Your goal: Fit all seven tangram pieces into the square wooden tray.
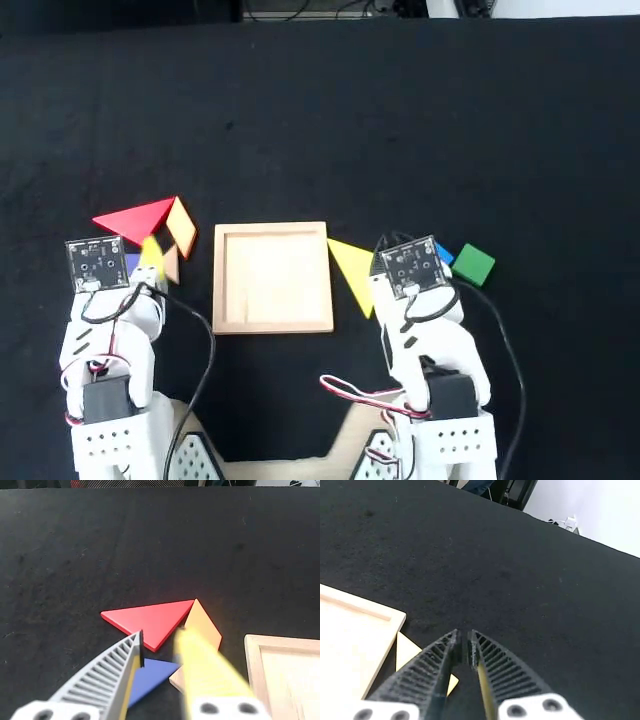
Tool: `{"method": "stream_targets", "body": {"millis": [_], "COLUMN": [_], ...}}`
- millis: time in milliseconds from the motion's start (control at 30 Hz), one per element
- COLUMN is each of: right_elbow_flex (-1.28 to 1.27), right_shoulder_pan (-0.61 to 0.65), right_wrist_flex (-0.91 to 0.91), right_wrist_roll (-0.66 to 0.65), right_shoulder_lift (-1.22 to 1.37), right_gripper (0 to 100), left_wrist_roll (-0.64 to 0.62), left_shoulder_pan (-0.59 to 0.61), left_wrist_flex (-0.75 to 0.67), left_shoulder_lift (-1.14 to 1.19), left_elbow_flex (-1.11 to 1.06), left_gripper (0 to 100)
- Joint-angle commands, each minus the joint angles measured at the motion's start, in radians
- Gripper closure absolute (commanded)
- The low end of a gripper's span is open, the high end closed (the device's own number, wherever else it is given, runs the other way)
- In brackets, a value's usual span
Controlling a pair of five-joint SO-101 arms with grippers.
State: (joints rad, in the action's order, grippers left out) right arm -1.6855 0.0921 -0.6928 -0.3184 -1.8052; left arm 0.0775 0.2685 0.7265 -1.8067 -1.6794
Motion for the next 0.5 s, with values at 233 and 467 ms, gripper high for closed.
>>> {"method": "stream_targets", "body": {"millis": [233,467], "right_elbow_flex": [0.001,0.001], "right_shoulder_pan": [-0.018,-0.018], "right_wrist_flex": [-0.015,-0.015], "right_wrist_roll": [-0.018,-0.018], "right_shoulder_lift": [-0.074,-0.074], "right_gripper": [87.3,79.9], "left_wrist_roll": [0.000,0.006], "left_shoulder_pan": [-0.013,-0.013], "left_wrist_flex": [-0.040,-0.038], "left_shoulder_lift": [-0.008,-0.005], "left_elbow_flex": [-0.018,-0.018], "left_gripper": [83,83]}}
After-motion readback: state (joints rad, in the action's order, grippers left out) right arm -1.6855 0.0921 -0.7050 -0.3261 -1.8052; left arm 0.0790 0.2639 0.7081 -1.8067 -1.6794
